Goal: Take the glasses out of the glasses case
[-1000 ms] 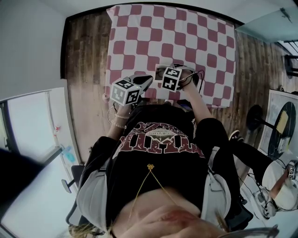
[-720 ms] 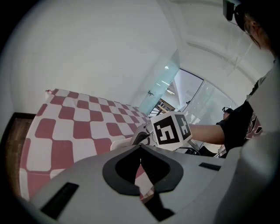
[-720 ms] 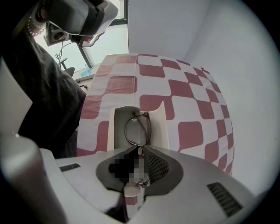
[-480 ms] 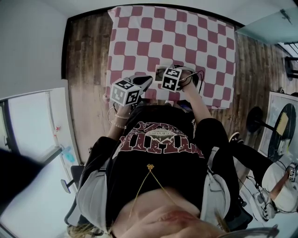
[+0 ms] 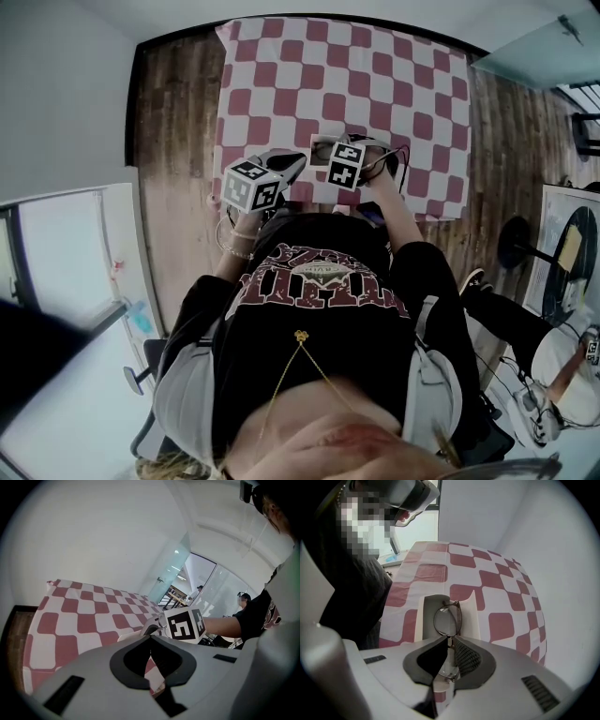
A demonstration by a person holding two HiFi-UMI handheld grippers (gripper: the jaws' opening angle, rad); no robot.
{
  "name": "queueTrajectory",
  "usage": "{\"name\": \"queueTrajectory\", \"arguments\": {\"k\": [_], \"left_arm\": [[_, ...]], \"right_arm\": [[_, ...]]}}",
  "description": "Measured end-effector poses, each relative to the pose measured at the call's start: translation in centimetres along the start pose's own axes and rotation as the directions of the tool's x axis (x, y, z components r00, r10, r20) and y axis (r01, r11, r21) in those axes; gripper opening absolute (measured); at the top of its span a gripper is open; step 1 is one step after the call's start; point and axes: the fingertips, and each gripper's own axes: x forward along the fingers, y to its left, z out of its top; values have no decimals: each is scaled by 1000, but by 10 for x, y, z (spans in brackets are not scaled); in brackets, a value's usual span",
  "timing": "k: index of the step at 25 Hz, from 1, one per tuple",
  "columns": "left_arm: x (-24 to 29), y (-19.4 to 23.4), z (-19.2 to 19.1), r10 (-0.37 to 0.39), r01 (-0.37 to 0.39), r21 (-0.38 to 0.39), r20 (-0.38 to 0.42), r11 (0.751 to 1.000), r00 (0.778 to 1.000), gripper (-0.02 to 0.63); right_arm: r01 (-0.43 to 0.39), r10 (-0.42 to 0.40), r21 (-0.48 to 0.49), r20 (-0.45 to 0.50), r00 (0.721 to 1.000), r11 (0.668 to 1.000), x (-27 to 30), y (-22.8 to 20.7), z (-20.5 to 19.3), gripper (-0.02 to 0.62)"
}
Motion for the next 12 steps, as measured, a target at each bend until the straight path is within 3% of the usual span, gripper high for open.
{"name": "queueTrajectory", "arguments": {"k": [12], "left_arm": [[-3, -2, 0, 3, -3, 8, 2, 1000, 1000, 8]], "right_arm": [[57, -58, 16, 32, 998, 998, -9, 3, 0, 35]]}}
